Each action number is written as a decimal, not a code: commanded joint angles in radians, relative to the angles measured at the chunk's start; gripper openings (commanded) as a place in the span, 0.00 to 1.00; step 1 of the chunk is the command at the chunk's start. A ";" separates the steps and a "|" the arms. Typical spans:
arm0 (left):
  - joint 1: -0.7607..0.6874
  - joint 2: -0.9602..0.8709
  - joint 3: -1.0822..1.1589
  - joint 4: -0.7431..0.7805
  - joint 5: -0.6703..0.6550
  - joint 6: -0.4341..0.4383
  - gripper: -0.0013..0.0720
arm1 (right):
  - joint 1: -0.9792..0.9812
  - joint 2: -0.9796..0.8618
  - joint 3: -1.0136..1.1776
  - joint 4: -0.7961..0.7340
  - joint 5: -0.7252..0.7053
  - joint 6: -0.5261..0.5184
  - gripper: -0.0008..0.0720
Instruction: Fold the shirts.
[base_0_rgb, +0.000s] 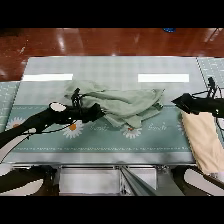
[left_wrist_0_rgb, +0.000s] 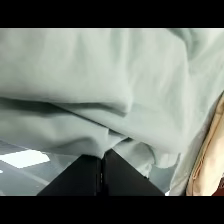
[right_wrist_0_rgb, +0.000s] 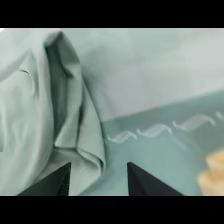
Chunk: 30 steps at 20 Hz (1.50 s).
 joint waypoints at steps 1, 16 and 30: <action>0.007 -0.001 0.013 0.000 -0.039 0.009 0.04 | 0.097 -0.147 0.124 0.010 -0.012 0.025 0.58; 0.027 0.004 0.016 0.000 -0.073 0.010 0.04 | 0.248 -0.489 0.432 0.029 0.029 0.089 0.04; 0.631 0.323 0.953 0.021 -0.521 -0.026 0.04 | 0.241 0.104 1.044 -0.053 0.238 0.097 0.04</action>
